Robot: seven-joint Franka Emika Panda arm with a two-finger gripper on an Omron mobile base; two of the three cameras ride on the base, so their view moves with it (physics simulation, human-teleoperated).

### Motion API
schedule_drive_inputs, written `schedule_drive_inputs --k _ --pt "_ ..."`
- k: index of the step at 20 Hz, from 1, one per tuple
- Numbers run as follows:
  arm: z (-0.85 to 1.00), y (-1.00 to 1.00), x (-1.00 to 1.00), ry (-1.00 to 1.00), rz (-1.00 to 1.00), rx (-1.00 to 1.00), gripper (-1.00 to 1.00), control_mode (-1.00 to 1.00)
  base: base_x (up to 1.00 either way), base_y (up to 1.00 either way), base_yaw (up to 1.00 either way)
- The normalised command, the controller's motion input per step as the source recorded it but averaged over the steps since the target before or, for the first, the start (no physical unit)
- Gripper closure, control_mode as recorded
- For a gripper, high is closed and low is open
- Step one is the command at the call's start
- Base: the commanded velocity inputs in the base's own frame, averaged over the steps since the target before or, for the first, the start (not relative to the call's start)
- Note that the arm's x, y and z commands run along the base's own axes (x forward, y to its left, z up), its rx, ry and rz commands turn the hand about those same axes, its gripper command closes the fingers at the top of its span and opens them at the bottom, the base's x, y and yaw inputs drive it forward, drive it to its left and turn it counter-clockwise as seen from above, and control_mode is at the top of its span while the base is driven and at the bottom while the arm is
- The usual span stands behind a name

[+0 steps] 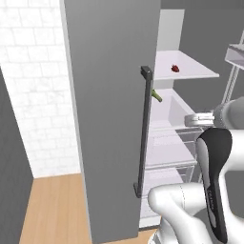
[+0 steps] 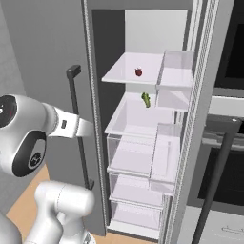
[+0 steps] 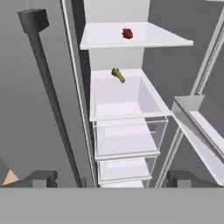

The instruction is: Take the strawberry from the fridge and place it on top of the pancake, located on the dining counter.

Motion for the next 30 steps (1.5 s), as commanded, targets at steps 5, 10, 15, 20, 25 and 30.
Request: schedule_drive_inputs --k 5,10,15,20,25,30 --pt "0.00 0.00 0.00 0.00 0.00 0.00 -1.00 1.00 0.23 -0.56 0.00" --pt "0.00 0.00 0.00 0.00 0.00 0.00 -1.00 1.00 0.56 -0.25 0.00" --pt "0.00 0.00 0.00 0.00 0.00 0.00 -1.00 1.00 0.92 -0.12 0.00" --pt "0.00 0.00 0.00 0.00 0.00 0.00 -1.00 1.00 0.83 -0.22 0.00" --pt "0.14 0.00 0.00 0.00 0.00 0.00 -1.00 -1.00 0.44 0.00 0.00" --pt "0.90 0.00 0.00 -0.01 0.01 0.00 -1.00 -1.00 0.00 0.00 0.00"
